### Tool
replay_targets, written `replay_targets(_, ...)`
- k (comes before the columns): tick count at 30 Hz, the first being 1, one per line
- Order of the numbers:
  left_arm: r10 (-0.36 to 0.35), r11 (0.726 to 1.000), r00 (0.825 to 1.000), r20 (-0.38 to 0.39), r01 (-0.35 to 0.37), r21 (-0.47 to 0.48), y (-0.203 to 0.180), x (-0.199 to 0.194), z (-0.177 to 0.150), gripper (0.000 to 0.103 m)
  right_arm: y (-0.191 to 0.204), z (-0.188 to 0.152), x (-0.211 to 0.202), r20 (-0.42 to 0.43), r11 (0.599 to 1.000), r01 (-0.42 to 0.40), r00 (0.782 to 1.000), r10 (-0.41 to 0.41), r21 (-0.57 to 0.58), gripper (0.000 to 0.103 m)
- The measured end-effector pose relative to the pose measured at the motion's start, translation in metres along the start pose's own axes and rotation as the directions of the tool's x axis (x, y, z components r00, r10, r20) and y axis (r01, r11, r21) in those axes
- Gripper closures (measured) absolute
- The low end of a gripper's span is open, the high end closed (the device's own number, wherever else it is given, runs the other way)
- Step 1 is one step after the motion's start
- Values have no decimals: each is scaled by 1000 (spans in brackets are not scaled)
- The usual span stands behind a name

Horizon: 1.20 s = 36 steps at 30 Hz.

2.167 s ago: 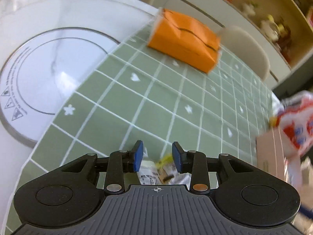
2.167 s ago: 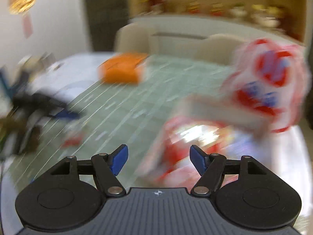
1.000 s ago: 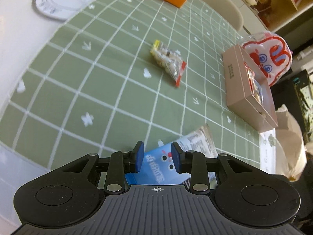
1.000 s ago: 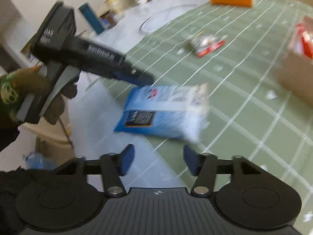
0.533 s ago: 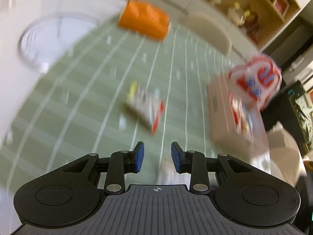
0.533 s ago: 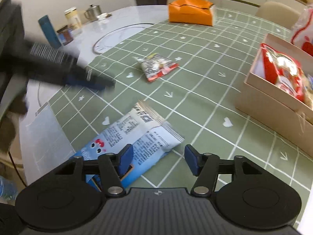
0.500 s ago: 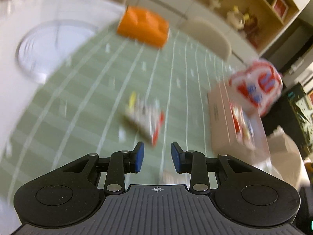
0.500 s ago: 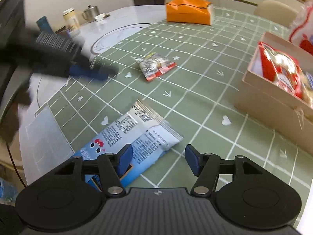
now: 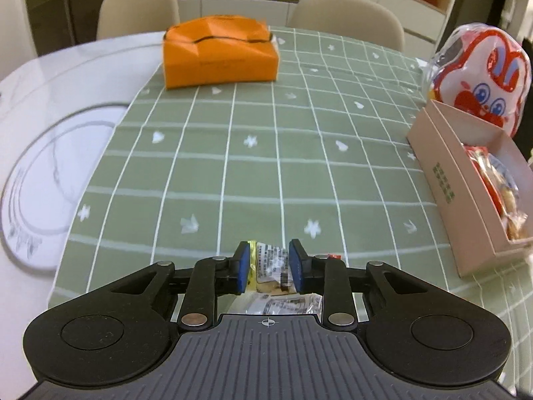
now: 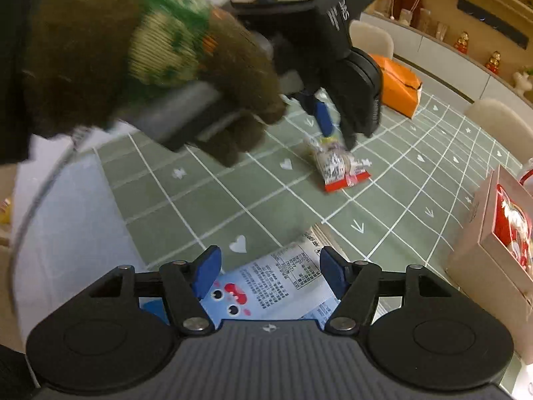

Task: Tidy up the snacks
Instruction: 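Grasp the small white and yellow snack packets with the left tool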

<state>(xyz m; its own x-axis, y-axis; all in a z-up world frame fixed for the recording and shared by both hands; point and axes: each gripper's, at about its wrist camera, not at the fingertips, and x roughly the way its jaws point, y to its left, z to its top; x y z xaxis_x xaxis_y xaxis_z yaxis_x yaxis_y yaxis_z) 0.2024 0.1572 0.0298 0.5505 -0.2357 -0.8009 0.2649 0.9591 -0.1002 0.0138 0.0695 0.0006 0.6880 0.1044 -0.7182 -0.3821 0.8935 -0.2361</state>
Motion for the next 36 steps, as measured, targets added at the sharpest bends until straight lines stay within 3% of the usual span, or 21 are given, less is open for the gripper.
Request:
replay_targets(7, -50, 993, 998, -25, 47, -109, 10, -32, -39, 73, -17, -28, -14, -13, 993, 113, 994, -113, -32, 37)
replay_targets(17, -69, 978, 998, -9, 66, -198, -23, -61, -88, 73, -85, -80, -45, -58, 954, 247, 969, -240, 172, 34)
replay_targets(21, -86, 959, 995, 56, 97, -267, -41, -81, -123, 73, -108, -100, -59, -52, 932, 254, 967, -249, 258, 33)
replay_targets(24, -29, 926, 989, 145, 82, -368, -48, -106, -151, 73, -120, -112, -72, -13, 938, 207, 977, -212, 276, 33)
replay_targets(28, 86, 825, 972, 217, 52, -562, -53, -128, -190, 73, -140, -122, -80, 4, 920, 160, 985, -173, 358, 33)
replay_targets(33, 81, 718, 969, 233, 106, -688, -60, -120, -207, 73, -154, -137, -88, -17, 875, 162, 985, -173, 457, 33)
replay_targets(34, 87, 711, 967, 241, 109, -695, -61, -117, -204, 73, -155, -139, -89, -20, 867, 157, 986, -168, 472, 33)
replay_targets(36, 108, 722, 966, 235, 86, -686, -66, -112, -193, 73, -157, -143, -94, -21, 858, 145, 988, -155, 492, 33)
